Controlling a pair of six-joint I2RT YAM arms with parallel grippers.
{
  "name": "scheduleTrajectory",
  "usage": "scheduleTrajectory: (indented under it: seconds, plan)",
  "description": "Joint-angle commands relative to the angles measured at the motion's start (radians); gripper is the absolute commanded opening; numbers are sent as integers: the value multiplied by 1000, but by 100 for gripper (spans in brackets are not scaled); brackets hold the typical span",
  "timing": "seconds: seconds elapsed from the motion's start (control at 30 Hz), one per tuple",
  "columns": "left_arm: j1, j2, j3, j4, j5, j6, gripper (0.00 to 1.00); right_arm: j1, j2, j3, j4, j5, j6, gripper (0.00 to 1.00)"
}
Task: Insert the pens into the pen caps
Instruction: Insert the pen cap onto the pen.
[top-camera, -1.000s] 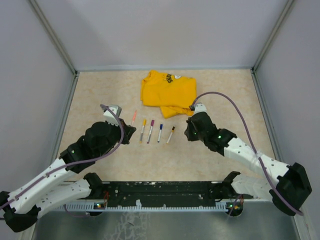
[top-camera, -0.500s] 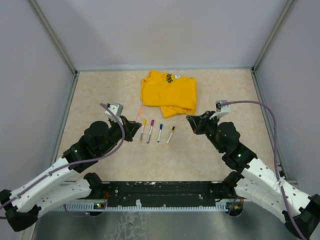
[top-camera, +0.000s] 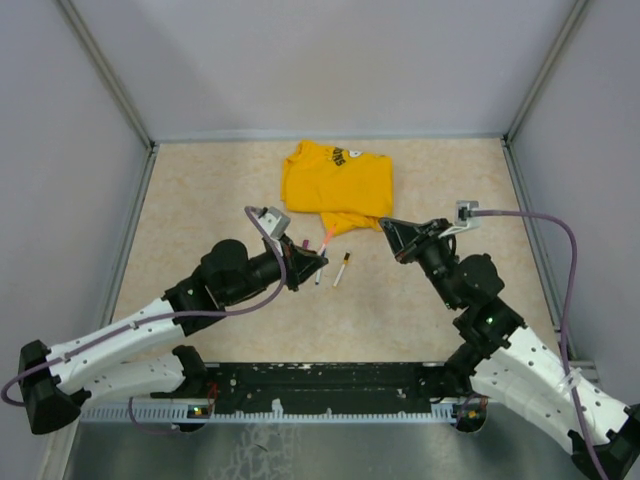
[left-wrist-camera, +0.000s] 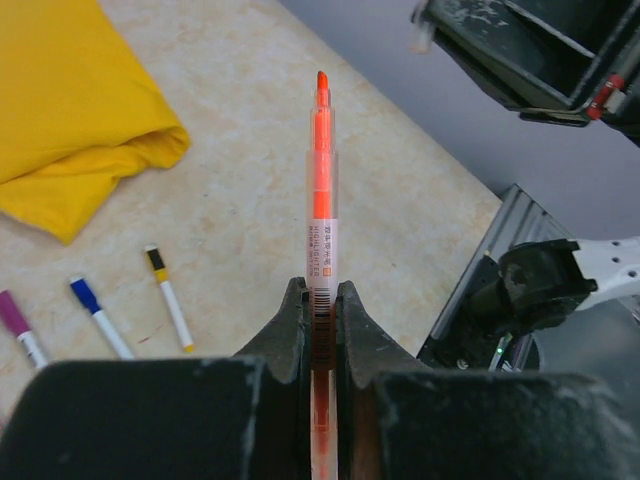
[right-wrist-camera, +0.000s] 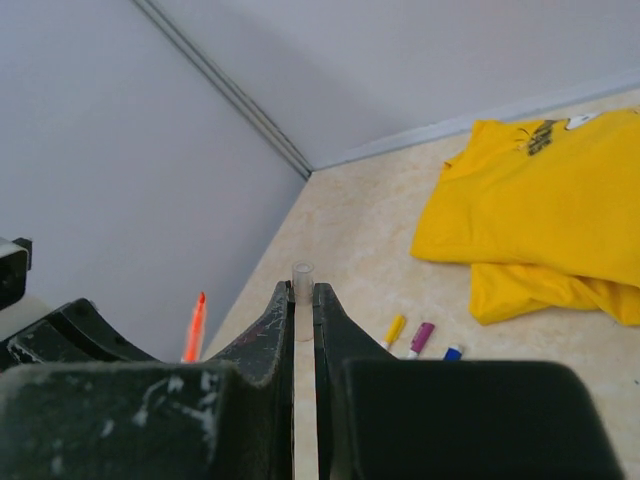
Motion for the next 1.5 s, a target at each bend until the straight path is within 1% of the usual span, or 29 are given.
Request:
scheduleTrajectory:
  seconds: [0.0,0.03,0.13,0.3,0.47,0.6,0.77,1.13,1.47]
  plan:
    - [-52,13,-9,188,30,27,0,-4,-19,-3,141,-51,37,1]
    - [-60,23,-4,192,27,33,0,-4,-19,-12,163,-60,47,0]
    - [-81,41,2,213,33,45,0,-4,-19,-37,244,-69,95,0]
    - [-89,46,-26,294,105,56,0,-4,7,-46,335,-120,135,0]
    - [-89,61,-27,316,153,56,0,-4,35,-44,407,-178,169,0]
    - [-89,64,-29,327,188,62,0,-4,46,-40,415,-199,178,0]
    - [-89,56,-35,328,194,68,0,-4,51,-40,425,-219,181,0]
    - [-89,50,-41,324,182,65,0,-4,50,-35,444,-254,177,0]
    - [-89,35,-49,326,161,61,0,-4,47,-27,414,-285,157,0]
